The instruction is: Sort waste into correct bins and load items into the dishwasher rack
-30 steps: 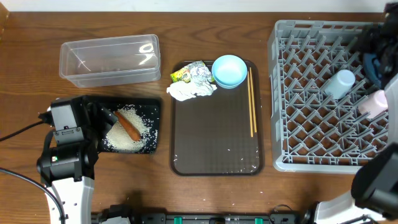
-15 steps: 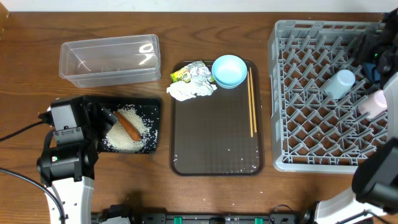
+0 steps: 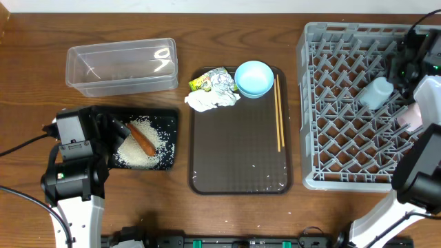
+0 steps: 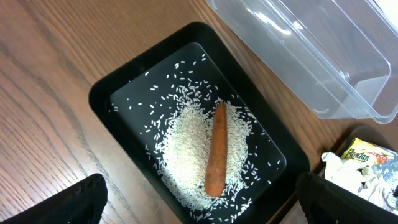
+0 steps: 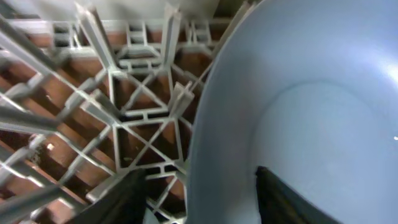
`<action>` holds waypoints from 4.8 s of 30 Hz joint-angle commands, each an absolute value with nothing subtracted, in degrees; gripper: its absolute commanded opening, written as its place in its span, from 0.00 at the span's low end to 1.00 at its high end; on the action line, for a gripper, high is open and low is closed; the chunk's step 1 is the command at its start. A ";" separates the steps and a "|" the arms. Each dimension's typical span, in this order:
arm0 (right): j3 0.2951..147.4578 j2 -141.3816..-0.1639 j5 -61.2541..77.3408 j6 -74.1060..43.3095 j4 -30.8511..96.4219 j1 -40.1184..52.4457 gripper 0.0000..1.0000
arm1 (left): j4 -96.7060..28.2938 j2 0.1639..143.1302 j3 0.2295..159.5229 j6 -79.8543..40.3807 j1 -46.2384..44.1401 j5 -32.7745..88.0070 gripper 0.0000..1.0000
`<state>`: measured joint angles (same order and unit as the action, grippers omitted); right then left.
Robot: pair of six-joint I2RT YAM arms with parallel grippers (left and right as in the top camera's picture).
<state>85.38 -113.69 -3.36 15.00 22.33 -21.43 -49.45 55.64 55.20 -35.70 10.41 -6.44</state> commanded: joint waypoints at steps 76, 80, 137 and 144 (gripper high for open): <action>88.33 -117.45 59.96 -59.79 -29.08 -26.94 0.01 | -49.47 55.75 55.24 -34.96 10.59 -7.57 0.99; 88.33 -117.45 56.97 -53.52 -18.31 -27.00 0.01 | -49.47 55.75 55.24 -34.96 10.59 -7.57 0.99; 88.36 -80.12 14.35 -40.38 23.29 -37.91 0.99 | -49.47 55.75 55.24 -34.96 10.59 -7.57 0.99; 88.33 -76.38 44.60 -41.41 15.81 -30.76 0.98 | -49.47 55.75 55.24 -34.96 10.59 -7.57 0.99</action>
<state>88.12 -76.84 29.61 -40.14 17.76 -35.55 -49.45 55.64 55.20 -35.70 10.41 -6.44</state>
